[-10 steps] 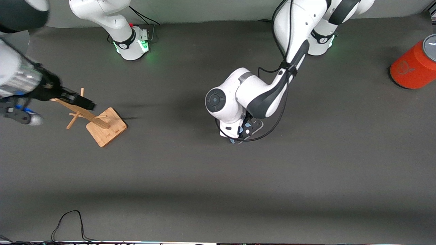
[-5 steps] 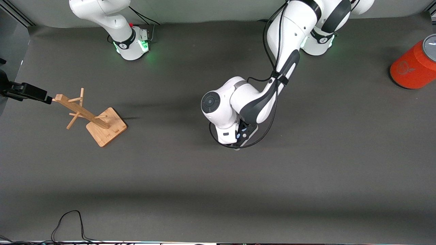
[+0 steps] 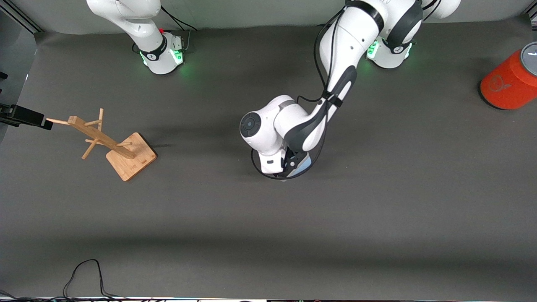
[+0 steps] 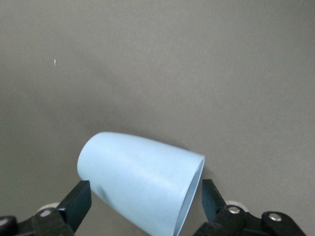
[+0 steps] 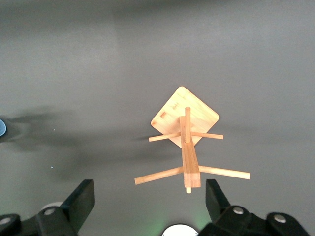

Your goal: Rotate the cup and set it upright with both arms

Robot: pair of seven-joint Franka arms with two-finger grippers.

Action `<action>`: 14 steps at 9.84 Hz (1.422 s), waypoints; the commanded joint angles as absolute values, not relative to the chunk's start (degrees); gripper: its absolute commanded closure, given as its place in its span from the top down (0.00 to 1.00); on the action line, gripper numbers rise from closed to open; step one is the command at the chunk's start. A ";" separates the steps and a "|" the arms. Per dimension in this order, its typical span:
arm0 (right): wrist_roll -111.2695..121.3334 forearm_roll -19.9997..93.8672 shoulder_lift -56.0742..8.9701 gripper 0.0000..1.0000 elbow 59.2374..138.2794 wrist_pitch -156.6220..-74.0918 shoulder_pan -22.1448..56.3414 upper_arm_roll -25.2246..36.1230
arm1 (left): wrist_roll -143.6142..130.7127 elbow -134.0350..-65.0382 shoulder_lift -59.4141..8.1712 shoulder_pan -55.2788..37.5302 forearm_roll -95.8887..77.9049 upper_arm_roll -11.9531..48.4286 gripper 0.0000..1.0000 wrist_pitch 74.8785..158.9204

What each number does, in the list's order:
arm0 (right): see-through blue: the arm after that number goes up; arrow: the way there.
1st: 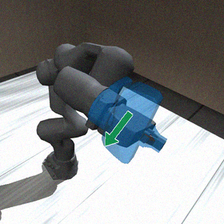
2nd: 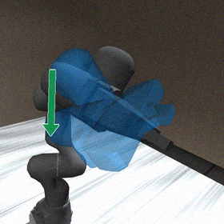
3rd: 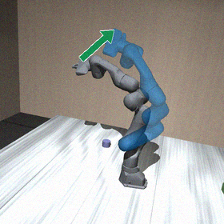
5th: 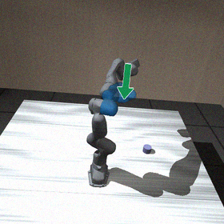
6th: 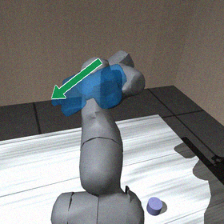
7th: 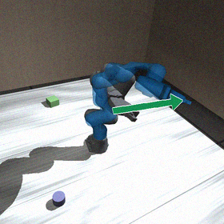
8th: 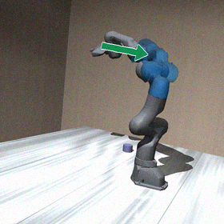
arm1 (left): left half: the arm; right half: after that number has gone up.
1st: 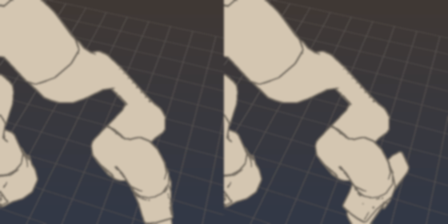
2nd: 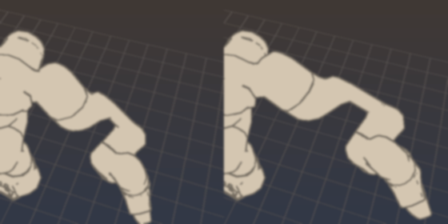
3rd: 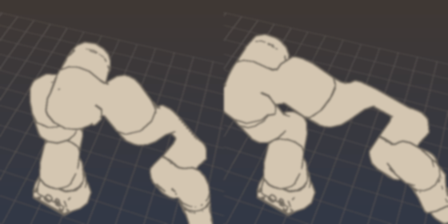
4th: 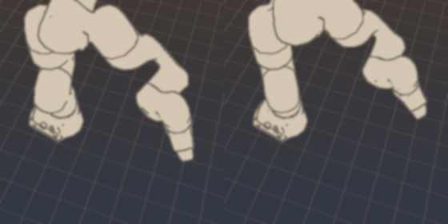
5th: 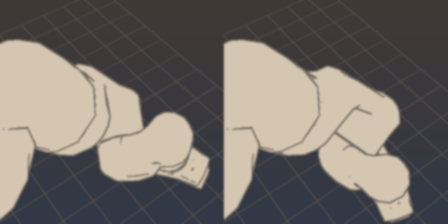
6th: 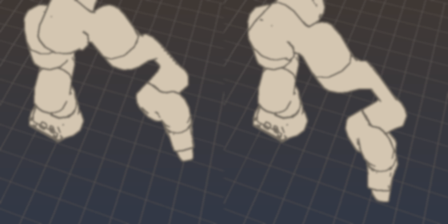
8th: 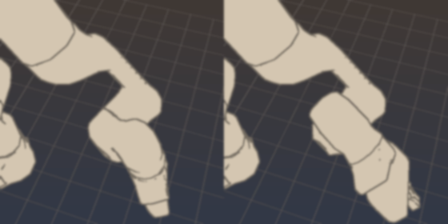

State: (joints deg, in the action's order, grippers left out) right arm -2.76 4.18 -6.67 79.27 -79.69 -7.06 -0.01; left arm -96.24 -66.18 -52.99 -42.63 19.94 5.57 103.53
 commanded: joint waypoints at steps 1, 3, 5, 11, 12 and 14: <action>-1.85 2.90 -3.60 1.00 83.41 -82.70 -9.41 -3.60 | -96.16 -63.46 -53.79 -43.77 21.01 5.27 0.47 97.41; -1.85 2.90 -4.13 1.00 84.63 -86.11 -8.79 -3.60 | -92.73 -62.23 -53.44 -43.77 20.48 5.36 0.00 93.88; -1.76 2.73 -4.83 1.00 85.34 -87.88 -8.61 -3.17 | -91.94 -62.23 -53.18 -43.77 20.48 5.45 0.00 93.34; -1.93 1.41 -5.01 1.00 85.34 -88.42 -2.90 2.02 | -85.64 -62.92 -47.56 -39.04 9.69 9.04 0.00 96.30; -1.85 1.32 -5.01 1.00 85.43 -88.85 -2.90 2.02 | -82.91 -64.15 -47.29 -37.89 8.54 10.71 0.00 97.37; -1.85 0.53 -4.92 1.00 85.43 -88.86 -2.90 2.02 | -74.68 -72.02 -44.06 -37.88 8.26 11.86 0.00 101.40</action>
State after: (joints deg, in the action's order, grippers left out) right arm -2.75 1.89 -5.61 84.81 -87.92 -3.76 1.27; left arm -79.71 -64.12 -48.18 -37.94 9.25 10.94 98.17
